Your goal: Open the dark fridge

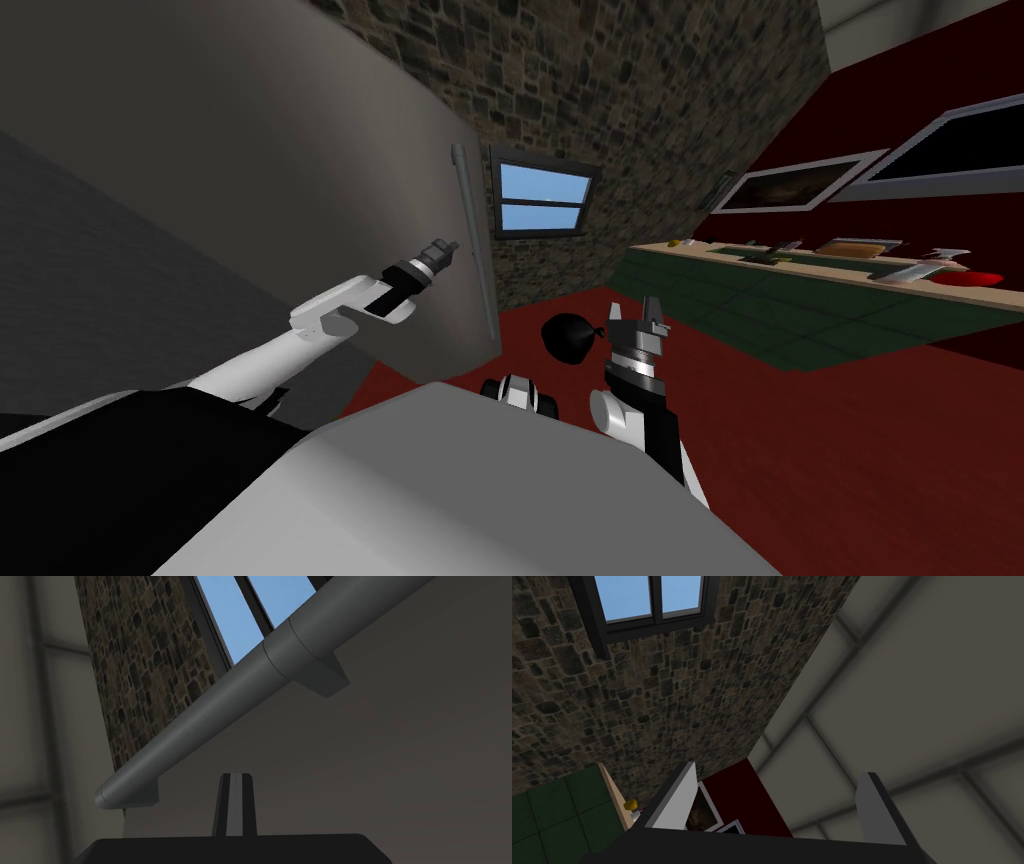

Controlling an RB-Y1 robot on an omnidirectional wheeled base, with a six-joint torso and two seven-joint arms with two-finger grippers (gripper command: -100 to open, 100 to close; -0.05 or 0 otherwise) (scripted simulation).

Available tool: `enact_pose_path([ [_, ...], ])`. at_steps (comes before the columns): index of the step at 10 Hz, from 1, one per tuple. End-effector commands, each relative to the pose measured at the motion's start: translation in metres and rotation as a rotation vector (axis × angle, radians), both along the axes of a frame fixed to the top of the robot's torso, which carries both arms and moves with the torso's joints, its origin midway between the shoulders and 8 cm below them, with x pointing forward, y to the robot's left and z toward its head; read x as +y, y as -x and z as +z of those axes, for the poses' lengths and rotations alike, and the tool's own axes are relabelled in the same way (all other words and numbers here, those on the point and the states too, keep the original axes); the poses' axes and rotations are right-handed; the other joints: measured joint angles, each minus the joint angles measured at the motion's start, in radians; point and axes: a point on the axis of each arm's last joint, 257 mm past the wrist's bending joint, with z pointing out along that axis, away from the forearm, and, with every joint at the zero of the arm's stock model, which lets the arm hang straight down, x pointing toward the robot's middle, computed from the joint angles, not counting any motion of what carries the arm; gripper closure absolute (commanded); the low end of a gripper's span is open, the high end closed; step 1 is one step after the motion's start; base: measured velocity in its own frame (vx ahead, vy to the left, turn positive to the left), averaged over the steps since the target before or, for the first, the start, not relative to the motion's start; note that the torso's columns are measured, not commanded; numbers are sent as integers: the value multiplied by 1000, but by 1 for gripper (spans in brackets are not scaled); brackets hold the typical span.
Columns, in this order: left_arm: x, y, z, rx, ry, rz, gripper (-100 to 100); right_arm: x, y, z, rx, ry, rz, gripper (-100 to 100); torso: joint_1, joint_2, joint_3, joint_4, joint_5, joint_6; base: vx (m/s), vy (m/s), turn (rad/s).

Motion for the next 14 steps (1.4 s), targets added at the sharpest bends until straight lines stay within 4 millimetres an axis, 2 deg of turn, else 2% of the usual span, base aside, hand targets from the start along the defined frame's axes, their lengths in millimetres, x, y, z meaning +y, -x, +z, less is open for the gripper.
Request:
enact_pose_path([
  [1,-14,3,6,-25,-26,-56,100,0,0,0,0,0,0,0,0,-2,-1,-1,0,0,4,6,3],
  [3,-3,-7,26,-90,32,-68,100,0,0,0,0,0,0,0,-1,5,3,1,0,-1,-110,-31,256],
  [4,-1,-9,27,-98,28,-77,100,0,0,0,0,0,0,0,-3,6,4,2,-1,0,-61,-35,-50],
  [7,-19,-3,28,-119,-19,-135,100,0,0,0,0,0,0,0,0,-3,-2,-1,0,0,-4,-3,-9],
  [8,-14,-10,30,-140,30,-147,100,0,0,0,0,0,0,0,0,-2,-1,-1,0,0,-86,-28,261],
  [10,-12,-15,41,-168,17,-167,100,0,0,0,0,0,0,0,-2,7,4,2,-1,0,-96,-30,102],
  [13,-27,-9,39,-178,-29,-219,100,0,0,0,0,0,0,0,0,-3,-2,-1,0,0,-6,0,-9],
  [14,-27,-17,39,-186,15,-240,100,0,0,0,0,0,0,0,0,-2,-2,-1,0,0,-96,-11,306],
])
